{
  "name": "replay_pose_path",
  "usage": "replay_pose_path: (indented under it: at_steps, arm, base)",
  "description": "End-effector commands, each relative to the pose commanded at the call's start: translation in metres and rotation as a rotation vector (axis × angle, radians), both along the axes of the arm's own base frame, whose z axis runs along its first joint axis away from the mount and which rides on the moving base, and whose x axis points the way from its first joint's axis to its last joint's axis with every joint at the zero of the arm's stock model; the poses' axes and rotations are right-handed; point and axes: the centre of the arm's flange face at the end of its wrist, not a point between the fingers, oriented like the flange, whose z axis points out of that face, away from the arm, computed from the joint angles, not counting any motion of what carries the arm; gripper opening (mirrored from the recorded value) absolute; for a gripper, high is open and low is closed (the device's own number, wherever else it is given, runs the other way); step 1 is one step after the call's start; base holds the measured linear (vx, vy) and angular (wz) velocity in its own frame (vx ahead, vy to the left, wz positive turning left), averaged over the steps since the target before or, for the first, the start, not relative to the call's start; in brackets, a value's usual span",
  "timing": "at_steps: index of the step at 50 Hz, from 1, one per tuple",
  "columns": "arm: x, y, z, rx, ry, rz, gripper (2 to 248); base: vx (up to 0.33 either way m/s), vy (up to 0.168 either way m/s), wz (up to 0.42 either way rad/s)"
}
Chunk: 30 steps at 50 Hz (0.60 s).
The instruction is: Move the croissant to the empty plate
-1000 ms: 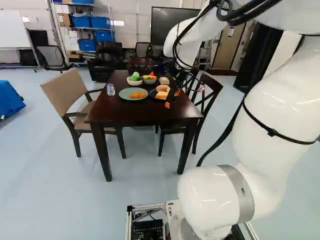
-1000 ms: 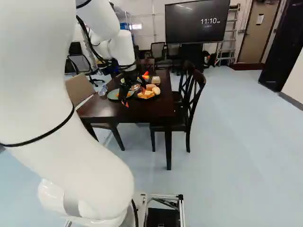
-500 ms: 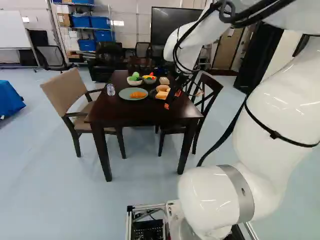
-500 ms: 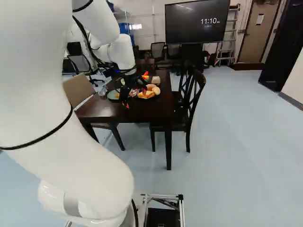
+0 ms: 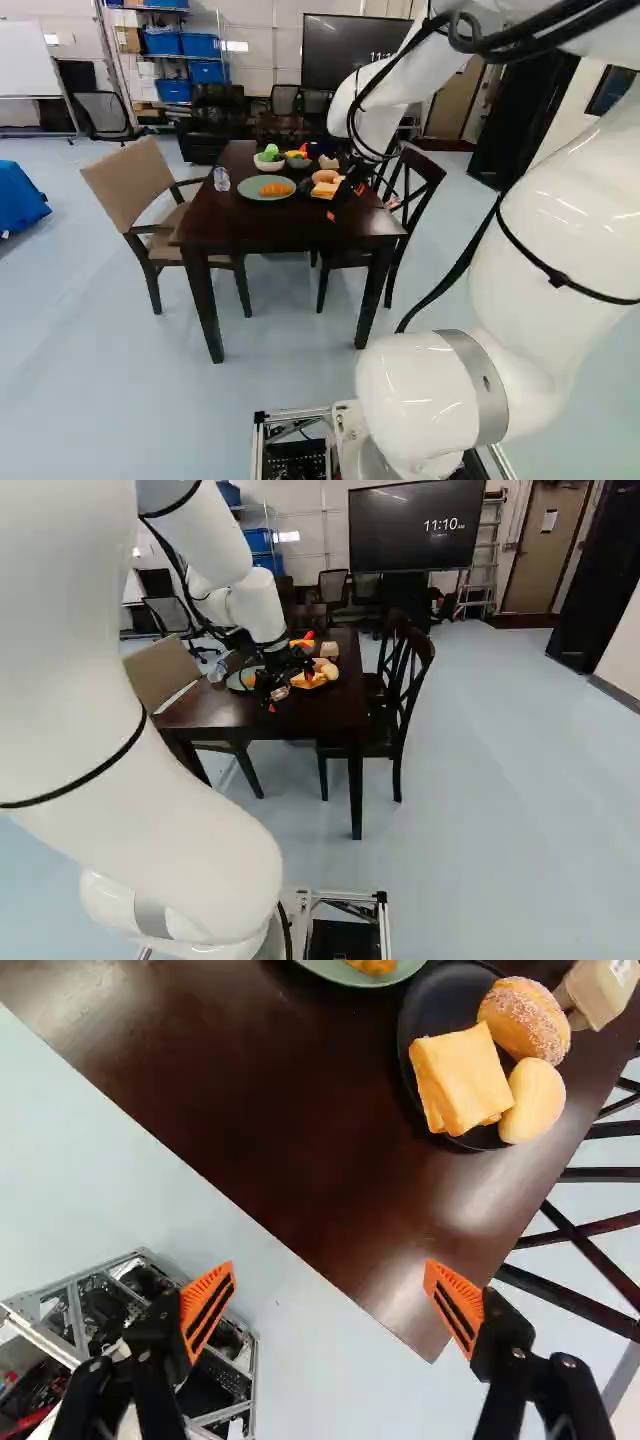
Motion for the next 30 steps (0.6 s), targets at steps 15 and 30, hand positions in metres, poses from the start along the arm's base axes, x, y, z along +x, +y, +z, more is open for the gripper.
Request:
replay_pose_path:
  at_steps: [15, 30]
  arm:
    - [-0.013, -0.001, -0.019, 0.031, -0.086, -0.083, 247]
    - [-0.031, -0.002, -0.04, 0.077, -0.187, -0.174, 247]
  base:
    - [0.0, 0.0, 0.0]
    - [0.0, 0.0, 0.0]
